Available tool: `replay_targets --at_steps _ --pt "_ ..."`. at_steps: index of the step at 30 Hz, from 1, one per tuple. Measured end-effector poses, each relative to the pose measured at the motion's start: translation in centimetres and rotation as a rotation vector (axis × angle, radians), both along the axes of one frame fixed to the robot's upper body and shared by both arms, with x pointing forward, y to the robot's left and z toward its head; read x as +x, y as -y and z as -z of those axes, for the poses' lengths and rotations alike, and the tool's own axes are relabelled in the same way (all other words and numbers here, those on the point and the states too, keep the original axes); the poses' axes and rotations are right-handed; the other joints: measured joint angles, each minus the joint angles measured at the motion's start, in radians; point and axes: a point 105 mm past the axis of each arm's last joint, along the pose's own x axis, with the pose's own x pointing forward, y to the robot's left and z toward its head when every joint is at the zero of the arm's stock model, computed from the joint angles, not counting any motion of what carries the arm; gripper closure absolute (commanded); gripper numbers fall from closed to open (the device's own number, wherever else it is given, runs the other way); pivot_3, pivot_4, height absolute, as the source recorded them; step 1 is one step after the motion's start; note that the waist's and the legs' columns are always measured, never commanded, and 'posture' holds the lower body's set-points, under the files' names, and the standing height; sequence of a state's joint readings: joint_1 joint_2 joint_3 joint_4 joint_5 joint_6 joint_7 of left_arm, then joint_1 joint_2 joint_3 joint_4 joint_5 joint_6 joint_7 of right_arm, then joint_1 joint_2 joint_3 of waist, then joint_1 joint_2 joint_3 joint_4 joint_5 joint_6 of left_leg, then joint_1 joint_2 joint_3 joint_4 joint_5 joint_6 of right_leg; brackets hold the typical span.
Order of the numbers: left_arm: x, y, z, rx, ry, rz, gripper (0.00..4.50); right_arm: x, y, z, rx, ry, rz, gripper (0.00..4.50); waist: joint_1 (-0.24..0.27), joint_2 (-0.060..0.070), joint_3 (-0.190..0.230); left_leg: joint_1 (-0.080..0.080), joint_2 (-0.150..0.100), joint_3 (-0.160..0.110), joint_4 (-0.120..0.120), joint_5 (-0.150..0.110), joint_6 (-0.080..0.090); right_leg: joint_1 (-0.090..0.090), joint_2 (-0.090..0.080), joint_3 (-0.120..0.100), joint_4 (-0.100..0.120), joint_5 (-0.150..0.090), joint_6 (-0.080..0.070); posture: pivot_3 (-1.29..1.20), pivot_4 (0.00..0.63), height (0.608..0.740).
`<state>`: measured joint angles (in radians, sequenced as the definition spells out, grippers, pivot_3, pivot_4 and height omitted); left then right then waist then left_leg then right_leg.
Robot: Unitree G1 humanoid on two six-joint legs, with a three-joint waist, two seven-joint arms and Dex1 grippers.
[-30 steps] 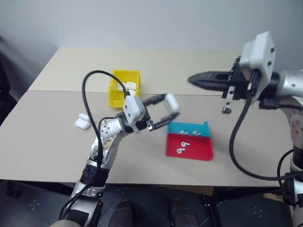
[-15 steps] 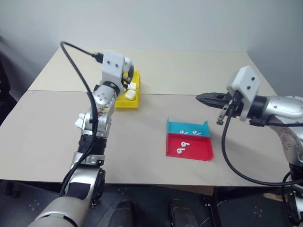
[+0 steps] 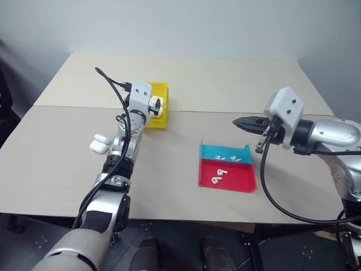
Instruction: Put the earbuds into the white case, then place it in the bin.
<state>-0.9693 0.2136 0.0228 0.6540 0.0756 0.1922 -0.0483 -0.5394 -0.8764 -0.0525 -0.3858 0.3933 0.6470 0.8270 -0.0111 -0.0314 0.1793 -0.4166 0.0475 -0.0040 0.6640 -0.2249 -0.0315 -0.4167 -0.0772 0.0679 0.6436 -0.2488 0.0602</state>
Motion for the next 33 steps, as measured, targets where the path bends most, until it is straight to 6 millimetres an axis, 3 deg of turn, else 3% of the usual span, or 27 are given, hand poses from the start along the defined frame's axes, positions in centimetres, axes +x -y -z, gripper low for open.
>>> replay_targets --at_steps 4,7,11,15,18,21,24,28,33 --pt "-0.2 0.0 -1.7 -0.065 0.108 -0.037 0.03 0.1 0.0 0.1 -0.015 0.005 0.01 4.5 -0.001 0.0 0.0 0.0 0.0 0.0 0.0 0.0 0.0 -0.001 0.0 0.0 0.0 0.0 0.0 0.0 0.15 0.74" --pt "-1.4 -0.1 -3.2 -0.228 0.228 0.016 0.03 0.1 0.0 0.2 -0.022 0.009 0.011 4.5 -0.002 0.0 0.0 0.0 0.0 0.001 0.0 0.0 0.0 -0.001 0.0 0.001 0.001 0.0 0.0 0.0 0.15 0.74" --pt "-2.9 -0.2 -2.8 -0.294 0.231 0.15 0.03 0.1 0.1 0.3 -0.028 0.015 0.012 4.5 -0.001 0.0 0.0 0.0 0.0 0.001 0.0 0.001 -0.001 -0.002 0.0 0.001 0.003 0.0 0.0 0.0 0.15 0.74" --pt "-7.4 -0.7 -1.9 -0.142 0.235 0.359 0.03 -0.7 1.2 1.5 -0.038 -0.003 -0.005 4.5 -0.007 0.001 0.0 0.0 0.001 0.001 -0.002 0.001 -0.001 -0.002 0.0 0.002 0.003 0.0 0.0 0.0 0.15 0.74" --pt "-11.6 -1.8 -0.6 -0.074 0.149 0.52 0.03 -2.6 2.6 2.1 -0.015 -0.003 -0.062 4.5 -0.005 0.001 0.0 0.0 0.001 0.001 -0.002 0.001 -0.001 -0.003 0.0 0.002 0.003 0.0 0.0 0.0 0.15 0.74" --pt "-15.2 -4.3 -0.5 -0.079 0.075 0.588 0.03 -4.9 4.4 2.6 -0.098 -0.042 -0.127 4.5 -0.003 0.001 0.0 0.003 0.002 0.002 -0.001 0.001 0.0 0.001 0.0 0.001 0.002 0.0 0.0 0.0 0.15 0.74" --pt "-18.6 -6.7 -0.8 -0.05 0.018 0.643 0.03 -6.3 5.6 2.4 -0.144 -0.054 -0.182 4.5 -0.006 0.0 0.0 0.018 0.002 0.002 -0.002 0.0 0.0 0.016 0.0 0.001 0.0 -0.002 -0.002 0.0 0.15 0.74" --pt "-22.7 -8.6 -1.0 -0.003 -0.095 0.713 0.03 -6.3 7.6 1.7 -0.181 -0.059 -0.152 4.5 -0.017 0.0 0.0 0.02 0.003 0.004 -0.002 0.0 0.0 0.017 0.0 0.001 -0.001 -0.003 -0.002 0.0 0.15 0.74" --pt "-25.3 -9.2 -1.8 0.078 -0.146 0.747 0.03 -6.2 8.7 1.6 -0.203 -0.069 -0.152 4.5 -0.011 0.0 0.0 0.019 0.003 0.004 -0.002 0.0 0.0 0.016 0.0 0.001 -0.002 -0.003 -0.002 0.0 0.15 0.74"
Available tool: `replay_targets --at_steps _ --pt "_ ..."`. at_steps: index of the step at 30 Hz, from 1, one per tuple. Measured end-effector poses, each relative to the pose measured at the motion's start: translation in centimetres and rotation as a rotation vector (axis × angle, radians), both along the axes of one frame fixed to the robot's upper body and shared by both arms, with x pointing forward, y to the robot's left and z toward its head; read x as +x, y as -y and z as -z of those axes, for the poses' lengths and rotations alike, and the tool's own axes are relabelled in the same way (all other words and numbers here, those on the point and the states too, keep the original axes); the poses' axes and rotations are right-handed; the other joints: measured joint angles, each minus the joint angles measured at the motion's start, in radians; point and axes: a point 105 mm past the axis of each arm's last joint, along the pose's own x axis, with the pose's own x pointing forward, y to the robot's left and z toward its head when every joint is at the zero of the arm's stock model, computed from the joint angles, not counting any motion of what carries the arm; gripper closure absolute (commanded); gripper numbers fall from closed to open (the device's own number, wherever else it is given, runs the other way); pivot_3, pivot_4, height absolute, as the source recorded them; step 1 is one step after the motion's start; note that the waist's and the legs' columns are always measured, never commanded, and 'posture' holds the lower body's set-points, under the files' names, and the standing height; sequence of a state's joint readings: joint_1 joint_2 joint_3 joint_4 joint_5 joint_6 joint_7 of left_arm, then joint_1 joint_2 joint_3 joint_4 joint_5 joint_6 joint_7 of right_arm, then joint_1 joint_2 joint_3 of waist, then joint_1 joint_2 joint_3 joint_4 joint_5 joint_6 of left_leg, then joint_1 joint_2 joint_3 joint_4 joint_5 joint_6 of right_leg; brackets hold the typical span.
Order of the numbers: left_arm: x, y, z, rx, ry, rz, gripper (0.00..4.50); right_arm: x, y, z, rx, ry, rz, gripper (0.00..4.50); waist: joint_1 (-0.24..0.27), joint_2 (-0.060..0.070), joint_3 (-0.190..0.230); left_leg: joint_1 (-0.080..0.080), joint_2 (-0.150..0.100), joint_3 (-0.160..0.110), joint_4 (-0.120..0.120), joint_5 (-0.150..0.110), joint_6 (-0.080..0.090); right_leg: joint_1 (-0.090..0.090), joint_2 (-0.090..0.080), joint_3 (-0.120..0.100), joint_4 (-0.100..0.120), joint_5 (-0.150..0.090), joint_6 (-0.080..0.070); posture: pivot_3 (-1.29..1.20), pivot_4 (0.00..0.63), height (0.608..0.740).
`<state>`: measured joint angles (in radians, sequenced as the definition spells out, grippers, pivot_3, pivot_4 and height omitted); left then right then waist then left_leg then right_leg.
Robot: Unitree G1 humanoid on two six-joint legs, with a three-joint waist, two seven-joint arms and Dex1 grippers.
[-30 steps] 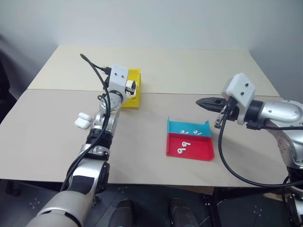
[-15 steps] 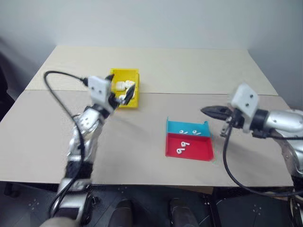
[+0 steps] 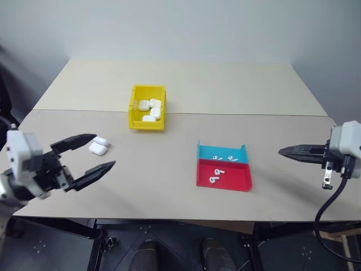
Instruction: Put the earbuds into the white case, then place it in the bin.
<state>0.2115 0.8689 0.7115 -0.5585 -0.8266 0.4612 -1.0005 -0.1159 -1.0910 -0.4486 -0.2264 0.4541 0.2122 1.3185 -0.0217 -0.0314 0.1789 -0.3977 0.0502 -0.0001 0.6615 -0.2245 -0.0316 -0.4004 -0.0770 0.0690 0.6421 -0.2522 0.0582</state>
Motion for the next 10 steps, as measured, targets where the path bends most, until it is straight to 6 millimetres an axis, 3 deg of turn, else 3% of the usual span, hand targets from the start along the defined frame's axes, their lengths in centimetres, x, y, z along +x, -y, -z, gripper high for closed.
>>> replay_targets --at_steps 10 --pt "-0.39 -0.87 -0.21 0.053 0.011 -0.034 0.03 -0.05 0.19 -0.62 -0.04 0.023 -0.035 4.5 0.003 0.0 0.0 -0.001 0.0 0.0 0.0 0.0 0.0 -0.001 0.0 0.0 0.0 0.0 0.0 0.0 0.15 0.74"
